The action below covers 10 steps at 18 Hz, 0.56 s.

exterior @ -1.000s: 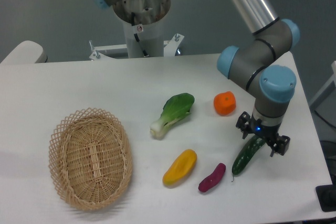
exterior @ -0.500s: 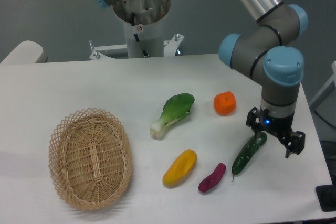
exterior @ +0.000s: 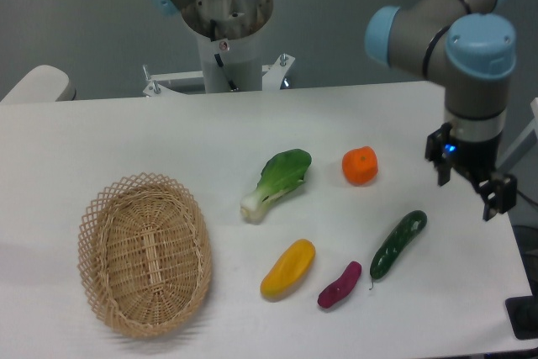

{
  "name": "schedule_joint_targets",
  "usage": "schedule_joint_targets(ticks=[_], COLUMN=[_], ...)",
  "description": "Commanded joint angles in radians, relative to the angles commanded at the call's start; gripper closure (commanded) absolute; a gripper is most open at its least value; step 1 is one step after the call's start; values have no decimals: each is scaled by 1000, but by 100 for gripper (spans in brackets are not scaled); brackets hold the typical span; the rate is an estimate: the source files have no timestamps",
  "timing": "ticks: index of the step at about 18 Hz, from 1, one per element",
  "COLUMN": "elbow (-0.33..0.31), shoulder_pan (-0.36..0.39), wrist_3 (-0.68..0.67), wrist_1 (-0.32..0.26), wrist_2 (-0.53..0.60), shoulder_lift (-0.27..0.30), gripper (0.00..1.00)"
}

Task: Place the cucumber on the table
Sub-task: 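Raise the open gripper up away from the cucumber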

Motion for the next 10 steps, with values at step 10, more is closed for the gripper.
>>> schedule_joint_targets(ticks=[10], elbow=[-6], shoulder_pan=[-20], wrist_3=[14], wrist_1=[-41], wrist_2=[-2], shoulder_lift=[15], gripper=[0])
